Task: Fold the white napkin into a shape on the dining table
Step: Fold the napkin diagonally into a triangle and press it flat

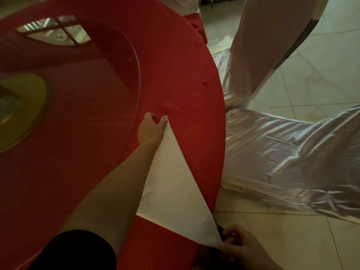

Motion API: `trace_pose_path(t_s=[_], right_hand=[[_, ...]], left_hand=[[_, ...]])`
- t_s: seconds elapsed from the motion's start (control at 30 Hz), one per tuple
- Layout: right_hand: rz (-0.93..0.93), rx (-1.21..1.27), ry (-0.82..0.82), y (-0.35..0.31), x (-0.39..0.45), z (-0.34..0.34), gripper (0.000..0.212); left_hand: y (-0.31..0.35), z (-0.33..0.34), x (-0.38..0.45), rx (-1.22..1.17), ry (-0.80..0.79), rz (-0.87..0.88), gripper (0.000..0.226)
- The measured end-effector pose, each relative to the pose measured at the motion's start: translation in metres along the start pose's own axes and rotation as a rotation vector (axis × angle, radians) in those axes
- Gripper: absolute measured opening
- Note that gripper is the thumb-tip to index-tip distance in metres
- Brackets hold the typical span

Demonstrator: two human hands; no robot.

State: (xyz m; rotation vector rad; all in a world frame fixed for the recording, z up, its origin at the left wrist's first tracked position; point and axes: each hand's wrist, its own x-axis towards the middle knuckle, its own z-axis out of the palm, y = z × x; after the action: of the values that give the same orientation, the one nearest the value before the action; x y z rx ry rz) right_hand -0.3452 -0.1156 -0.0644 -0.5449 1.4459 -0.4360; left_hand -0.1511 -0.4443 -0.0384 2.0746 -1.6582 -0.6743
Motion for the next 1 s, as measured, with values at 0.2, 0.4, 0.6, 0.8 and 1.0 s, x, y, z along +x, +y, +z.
trace_pose_path(t_s=[0.2,0.4,0.6,0.8,1.0], right_hand=[[-0.077,-0.224,0.058,-0.015,-0.007,-0.004,0.022],[-0.29,-0.639,0.165,-0.048,-0.021,-0.017,0.008],[-0.832,-1.041,-0.038,-0.121,0.0,0.029,0.029],[-1.112,-1.401,-0.378,-0.167,0.081,0.111,0.057],[-1.292,-1.676,-0.477,-0.181,0.128,0.115,0.064]], left_hand=[[-0.009,-0.018,-0.086,0.033,0.144,0.325,0.029],[-0.069,-0.008,-0.223,0.322,0.07,0.259,0.057],[-0.078,-0.011,-0.232,0.373,0.094,0.004,0.071],[-0.078,0.0,-0.231,0.51,-0.032,-0.103,0.07],[-0.079,0.004,-0.229,0.494,0.029,-0.295,0.091]])
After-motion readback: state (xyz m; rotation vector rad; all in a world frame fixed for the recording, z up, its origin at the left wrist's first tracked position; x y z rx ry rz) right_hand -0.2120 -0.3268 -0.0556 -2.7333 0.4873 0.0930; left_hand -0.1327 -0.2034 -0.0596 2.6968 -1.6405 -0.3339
